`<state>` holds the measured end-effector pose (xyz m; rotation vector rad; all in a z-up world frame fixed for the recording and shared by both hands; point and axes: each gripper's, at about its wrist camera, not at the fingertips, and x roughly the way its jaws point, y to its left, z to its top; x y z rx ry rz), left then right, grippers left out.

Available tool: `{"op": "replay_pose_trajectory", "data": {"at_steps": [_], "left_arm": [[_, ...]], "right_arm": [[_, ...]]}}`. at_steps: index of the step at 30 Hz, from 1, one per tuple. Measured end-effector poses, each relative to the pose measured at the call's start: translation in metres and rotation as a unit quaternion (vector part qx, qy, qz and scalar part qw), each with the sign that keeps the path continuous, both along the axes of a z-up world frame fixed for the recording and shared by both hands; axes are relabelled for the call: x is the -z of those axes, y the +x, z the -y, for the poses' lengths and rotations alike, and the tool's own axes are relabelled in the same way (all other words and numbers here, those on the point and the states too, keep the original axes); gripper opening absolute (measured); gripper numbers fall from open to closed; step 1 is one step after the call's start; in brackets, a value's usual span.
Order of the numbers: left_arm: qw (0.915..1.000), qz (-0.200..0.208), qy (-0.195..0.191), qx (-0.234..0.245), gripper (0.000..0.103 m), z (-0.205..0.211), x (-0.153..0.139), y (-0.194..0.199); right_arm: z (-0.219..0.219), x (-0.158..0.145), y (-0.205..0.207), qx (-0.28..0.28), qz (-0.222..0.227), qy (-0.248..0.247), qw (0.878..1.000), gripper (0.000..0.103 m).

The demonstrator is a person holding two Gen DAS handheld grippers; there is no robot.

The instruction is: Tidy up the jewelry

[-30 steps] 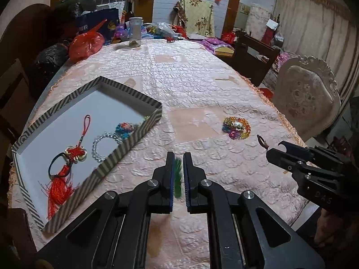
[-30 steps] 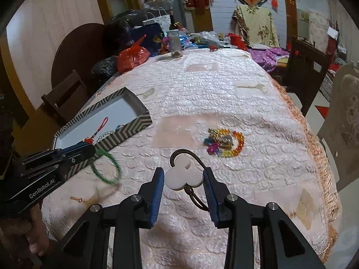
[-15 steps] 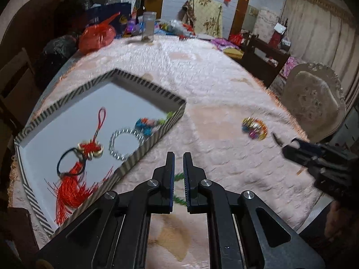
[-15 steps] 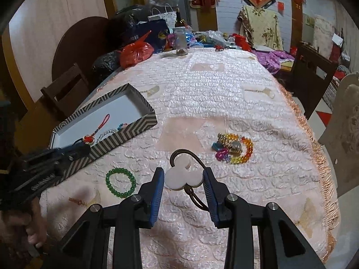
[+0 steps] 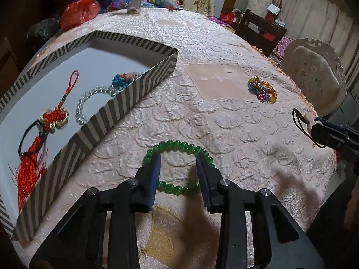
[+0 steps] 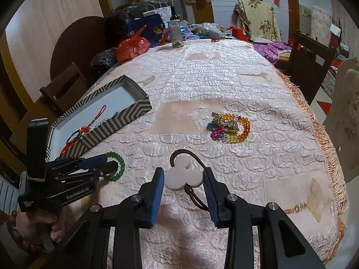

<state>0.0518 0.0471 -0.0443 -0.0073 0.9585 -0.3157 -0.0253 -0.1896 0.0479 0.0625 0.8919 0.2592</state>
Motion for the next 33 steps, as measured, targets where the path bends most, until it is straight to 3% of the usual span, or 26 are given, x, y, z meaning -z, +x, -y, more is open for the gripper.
{"op": "replay_pose_trajectory", "data": {"at_steps": [2, 4, 5, 7, 13, 16, 19, 25, 27, 29, 31, 33], "left_arm": [[1.0, 0.005, 0.003, 0.004, 0.031, 0.001, 0.0, -0.003], [1.0, 0.004, 0.002, -0.005, 0.02, -0.002, 0.001, -0.004], [0.9999, 0.0, -0.001, -0.011, 0.005, -0.006, 0.001, -0.004], [0.9995, -0.009, -0.025, -0.014, 0.0, -0.013, 0.003, -0.003], [0.9989, 0.014, -0.043, -0.011, 0.0, -0.022, -0.013, -0.016], [0.9995, 0.026, -0.012, -0.01, 0.0, -0.02, -0.015, -0.013], [0.9996, 0.022, -0.007, -0.019, 0.0, -0.024, -0.012, -0.006], [0.9997, 0.006, 0.022, 0.0, 0.017, -0.016, 0.002, -0.001], [0.9999, 0.005, 0.012, 0.006, 0.033, -0.014, 0.002, -0.001], [0.9998, 0.007, 0.013, 0.01, 0.038, -0.01, 0.002, -0.003], [0.9996, 0.011, 0.024, 0.009, 0.037, -0.006, 0.003, -0.005], [0.9991, 0.017, 0.038, 0.008, 0.011, -0.004, 0.003, -0.008]], "right_arm": [[0.001, 0.0, 0.0, 0.001, 0.0, 0.005, 1.0, 0.034], [0.0, -0.002, 0.0, 0.001, 0.002, 0.005, 1.0, 0.034], [0.0, -0.002, 0.001, 0.0, 0.003, 0.005, 1.0, 0.034], [-0.002, -0.005, 0.001, -0.002, 0.007, 0.006, 1.0, 0.034], [-0.005, -0.01, 0.0, -0.007, 0.015, 0.004, 1.0, 0.034], [-0.005, -0.01, 0.0, -0.007, 0.014, 0.005, 1.0, 0.034], [-0.005, -0.01, -0.001, -0.007, 0.014, 0.006, 1.0, 0.034], [-0.002, -0.009, -0.002, -0.004, 0.013, 0.007, 1.0, 0.034], [-0.001, -0.009, -0.002, -0.003, 0.012, 0.006, 1.0, 0.034], [0.001, -0.009, -0.001, 0.0, 0.012, 0.007, 1.0, 0.034], [0.002, -0.009, -0.001, 0.002, 0.012, 0.008, 1.0, 0.034], [0.002, -0.009, 0.0, 0.002, 0.013, 0.008, 1.0, 0.034]]}}
